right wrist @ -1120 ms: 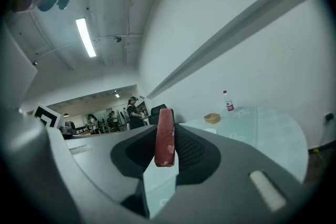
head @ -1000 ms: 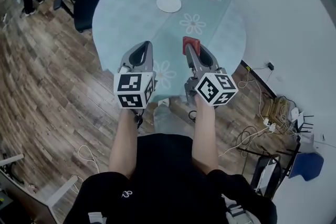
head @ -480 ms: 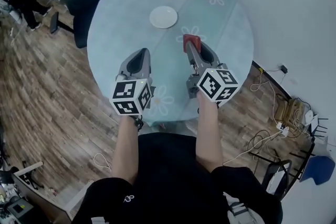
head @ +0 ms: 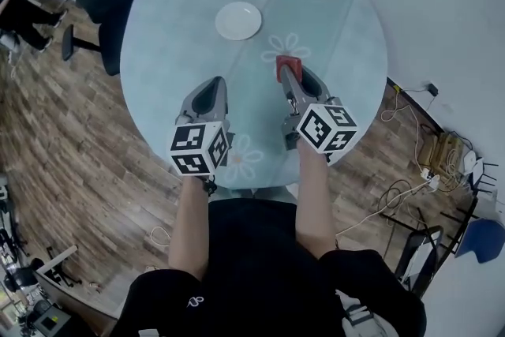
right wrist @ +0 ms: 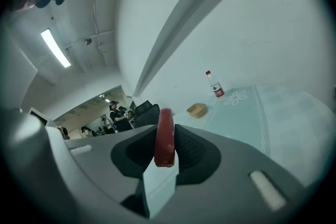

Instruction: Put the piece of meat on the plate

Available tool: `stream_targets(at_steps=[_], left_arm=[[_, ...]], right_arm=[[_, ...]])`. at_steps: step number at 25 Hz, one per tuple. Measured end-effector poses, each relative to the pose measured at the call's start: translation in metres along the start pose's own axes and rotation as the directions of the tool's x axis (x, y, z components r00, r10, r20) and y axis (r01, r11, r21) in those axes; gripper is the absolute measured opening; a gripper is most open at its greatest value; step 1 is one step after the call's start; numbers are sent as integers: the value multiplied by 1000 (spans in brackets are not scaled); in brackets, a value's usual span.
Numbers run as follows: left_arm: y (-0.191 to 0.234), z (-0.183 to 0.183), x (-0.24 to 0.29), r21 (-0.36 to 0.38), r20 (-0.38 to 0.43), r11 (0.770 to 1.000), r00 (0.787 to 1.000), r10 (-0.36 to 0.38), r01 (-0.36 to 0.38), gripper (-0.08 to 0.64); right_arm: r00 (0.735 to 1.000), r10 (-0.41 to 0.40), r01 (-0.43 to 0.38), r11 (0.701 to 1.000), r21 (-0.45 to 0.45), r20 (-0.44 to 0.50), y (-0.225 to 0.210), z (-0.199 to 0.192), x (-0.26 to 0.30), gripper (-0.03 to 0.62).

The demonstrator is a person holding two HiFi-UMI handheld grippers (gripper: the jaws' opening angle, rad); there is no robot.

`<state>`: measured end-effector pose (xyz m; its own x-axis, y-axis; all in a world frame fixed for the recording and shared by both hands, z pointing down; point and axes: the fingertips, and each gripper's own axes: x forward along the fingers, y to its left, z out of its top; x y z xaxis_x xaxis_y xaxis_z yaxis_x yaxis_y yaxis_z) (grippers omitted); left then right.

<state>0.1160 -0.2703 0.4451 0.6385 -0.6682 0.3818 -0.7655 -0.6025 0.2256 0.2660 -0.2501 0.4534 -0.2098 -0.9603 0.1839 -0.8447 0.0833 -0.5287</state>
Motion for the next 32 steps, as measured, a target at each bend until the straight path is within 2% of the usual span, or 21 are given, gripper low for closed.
stream_targets(at_steps=[5,10,14,17,24,27,32], left_arm=[[16,-6,21,-10,-32,1000,999,-17,16,-8],[52,-17,29,-55,-66,998,998,2,-6,-8],[93,-18,30,-90,-71,995,997,36,-43,-8],[121,-23,25,-131,-79,988,994,75,-85,-8],[185,-26,11,-202,-75,960,981,180,-192,-8],[204,-34,10,-229,-84,950,977,198,-212,-8],[213,-47,16,-257,-105,941,974,199,-220,-8]], right_arm=[[999,-27,27,1000,7,-44,-10,-11,29,100],[985,-16,16,1000,0,-173,-12,-54,78,100],[952,0,-17,998,-53,-305,-19,-87,140,100],[911,-31,-27,990,-135,-411,-29,-99,180,100],[841,-82,-60,968,-243,-534,-44,-106,260,100],[829,-87,-60,968,-242,-553,-47,-111,283,100],[823,-41,-76,981,-180,-566,-46,-116,308,101]])
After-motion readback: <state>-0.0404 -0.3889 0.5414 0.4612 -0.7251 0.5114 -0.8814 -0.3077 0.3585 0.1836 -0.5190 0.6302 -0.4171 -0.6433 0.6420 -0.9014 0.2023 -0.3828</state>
